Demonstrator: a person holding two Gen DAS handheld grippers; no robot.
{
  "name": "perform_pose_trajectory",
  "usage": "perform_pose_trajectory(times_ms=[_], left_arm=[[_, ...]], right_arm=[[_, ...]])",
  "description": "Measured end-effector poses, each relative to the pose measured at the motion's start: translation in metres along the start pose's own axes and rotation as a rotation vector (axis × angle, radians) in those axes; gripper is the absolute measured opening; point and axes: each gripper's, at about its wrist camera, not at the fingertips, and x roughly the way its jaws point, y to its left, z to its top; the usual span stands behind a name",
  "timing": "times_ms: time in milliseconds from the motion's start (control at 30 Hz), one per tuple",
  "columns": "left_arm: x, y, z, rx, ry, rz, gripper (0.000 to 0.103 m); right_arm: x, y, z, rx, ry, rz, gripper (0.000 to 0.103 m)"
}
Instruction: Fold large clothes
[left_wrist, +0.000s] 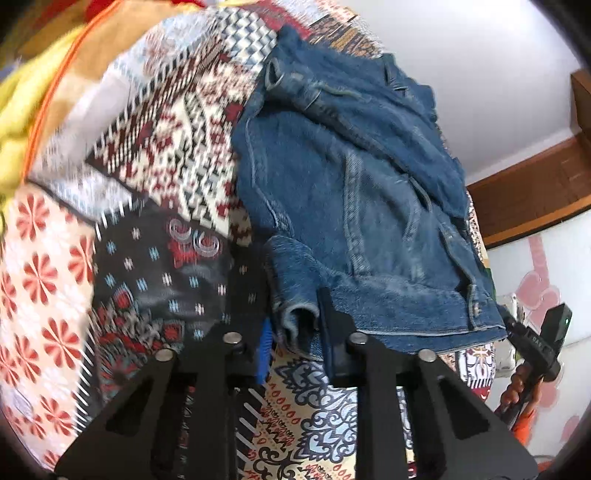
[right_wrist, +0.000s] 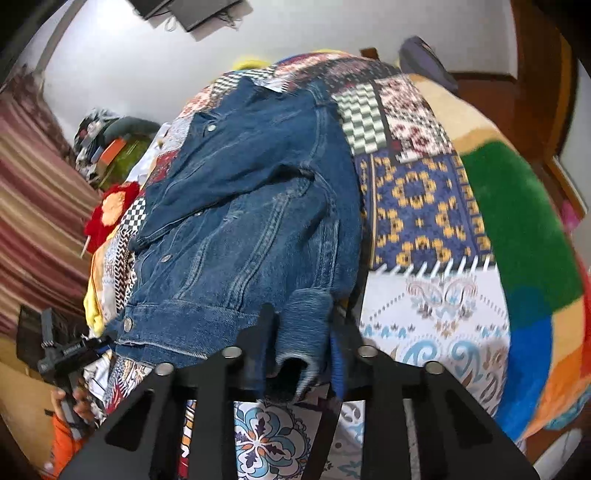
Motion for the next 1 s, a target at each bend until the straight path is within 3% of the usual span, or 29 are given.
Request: perform_pose_trajectory(times_ms=[233, 467, 567, 667, 767, 867, 900, 967, 1000], left_arm=[[-0.032, -0.034, 0.022, 0.123, -0.130, 0.034, 0.012], [-0.066, -0.077, 0.060, 0.263, -0.302, 0.080, 0.011], [-0.072, -0.094, 0.075, 0.327, -0.372, 0.115, 0.000], [-0.076, -0.104, 0.101, 0.365, -0.434, 0.144, 0.000], [-0.070, -0.104, 0.124, 0.373, -0.446, 0.184, 0.000], [-0.057, -0.094, 0.139, 0.340, -0.370, 0.175, 0.001], [-0.051, -0.092, 0.139, 0.329, -0.345, 0.176, 0.007], [-0.034, -0.079, 0.135, 0.291, -0.257, 0.194, 0.032], [-0.029, -0.073, 0.130, 0.274, -0.227, 0.203, 0.054]], right_arm=[[-0.016, 0.033, 0.027, -0.130, -0.148, -0.025, 0.014], [-0.013, 0.062, 0.070, -0.224, -0.219, -0.036, 0.013], [-0.014, 0.069, 0.090, -0.248, -0.247, -0.040, 0.013], [-0.014, 0.071, 0.114, -0.251, -0.272, -0.032, 0.013], [-0.008, 0.076, 0.131, -0.261, -0.285, -0.022, 0.013], [0.003, 0.083, 0.142, -0.275, -0.288, -0.026, 0.013], [0.005, 0.084, 0.144, -0.273, -0.286, -0.023, 0.013], [0.011, 0.083, 0.145, -0.270, -0.282, -0.028, 0.013], [0.016, 0.081, 0.144, -0.271, -0.278, -0.036, 0.013]])
